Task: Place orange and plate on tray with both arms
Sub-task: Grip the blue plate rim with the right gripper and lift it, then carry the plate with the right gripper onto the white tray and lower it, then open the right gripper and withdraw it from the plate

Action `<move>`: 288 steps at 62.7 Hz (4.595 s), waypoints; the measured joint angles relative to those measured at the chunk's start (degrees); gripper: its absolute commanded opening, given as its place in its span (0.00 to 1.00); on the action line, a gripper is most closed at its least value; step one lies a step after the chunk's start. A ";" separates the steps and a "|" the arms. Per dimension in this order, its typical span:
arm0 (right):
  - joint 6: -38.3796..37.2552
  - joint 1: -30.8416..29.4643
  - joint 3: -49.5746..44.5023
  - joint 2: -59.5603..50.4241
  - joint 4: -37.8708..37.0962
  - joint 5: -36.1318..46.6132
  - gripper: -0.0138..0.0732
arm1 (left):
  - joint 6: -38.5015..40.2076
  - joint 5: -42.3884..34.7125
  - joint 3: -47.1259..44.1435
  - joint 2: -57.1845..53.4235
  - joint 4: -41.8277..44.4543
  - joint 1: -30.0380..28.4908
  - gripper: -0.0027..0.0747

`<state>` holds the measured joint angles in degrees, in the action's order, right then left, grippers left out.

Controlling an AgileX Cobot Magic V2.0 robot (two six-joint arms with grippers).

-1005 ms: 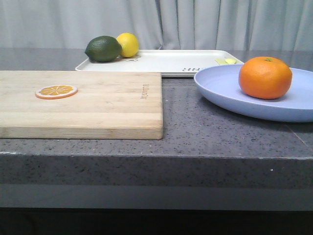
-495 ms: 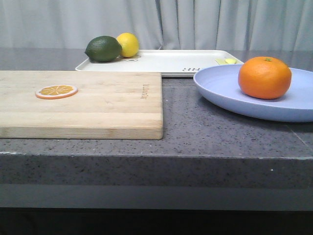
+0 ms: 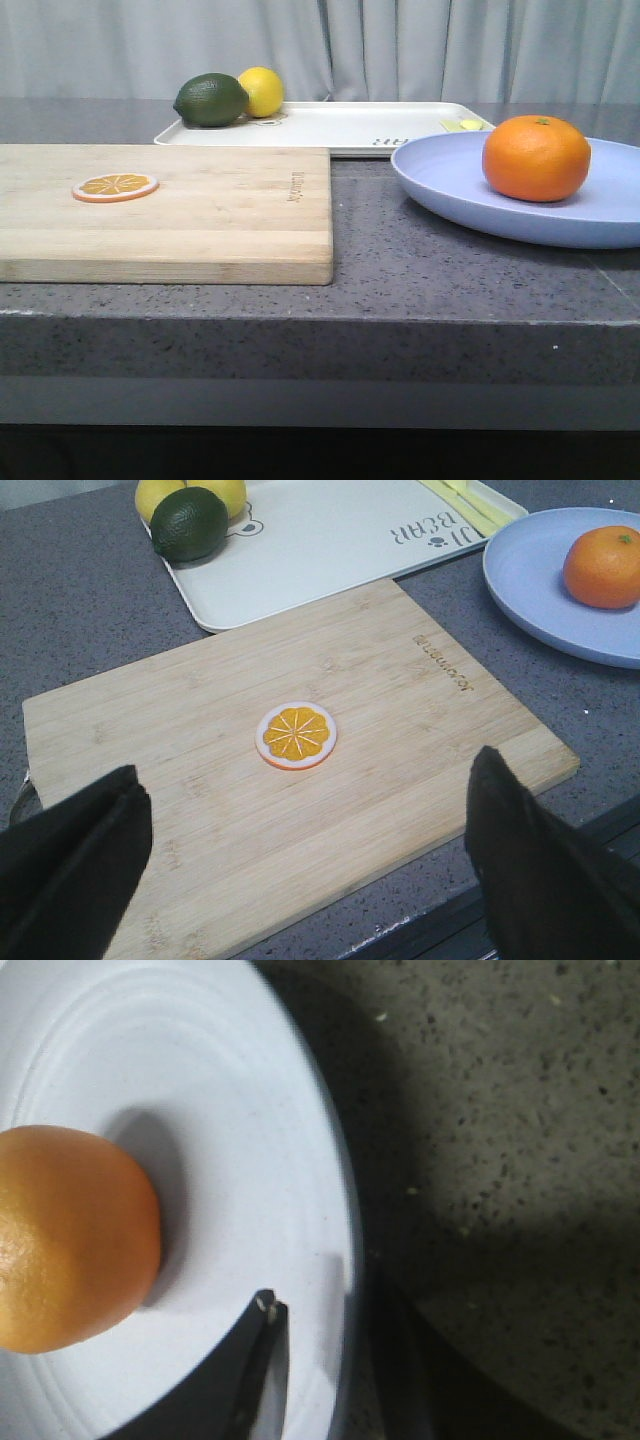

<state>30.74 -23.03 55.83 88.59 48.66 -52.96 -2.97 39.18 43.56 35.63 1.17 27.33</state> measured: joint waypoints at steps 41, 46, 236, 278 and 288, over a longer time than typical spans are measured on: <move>0.55 0.00 0.00 0.13 -0.74 1.20 0.08 | 0.00 0.00 0.00 0.00 0.00 0.00 0.84; 0.55 0.00 0.00 0.13 -0.65 0.82 0.08 | 0.00 0.00 0.00 0.00 0.00 0.00 0.84; -50.13 28.10 70.42 41.14 -29.39 -1.44 0.57 | 0.00 0.00 0.00 0.00 -2.09 0.00 0.84; -46.49 28.10 70.97 28.33 -31.47 -11.02 0.62 | 0.00 0.00 0.00 0.00 -2.30 0.00 0.84; -42.17 28.10 70.00 20.51 -36.04 -15.39 0.62 | 0.00 0.00 0.00 0.00 -2.30 0.00 0.84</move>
<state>-11.43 5.07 125.82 109.10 12.63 -68.35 -2.97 39.18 43.56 35.63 -1.12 27.33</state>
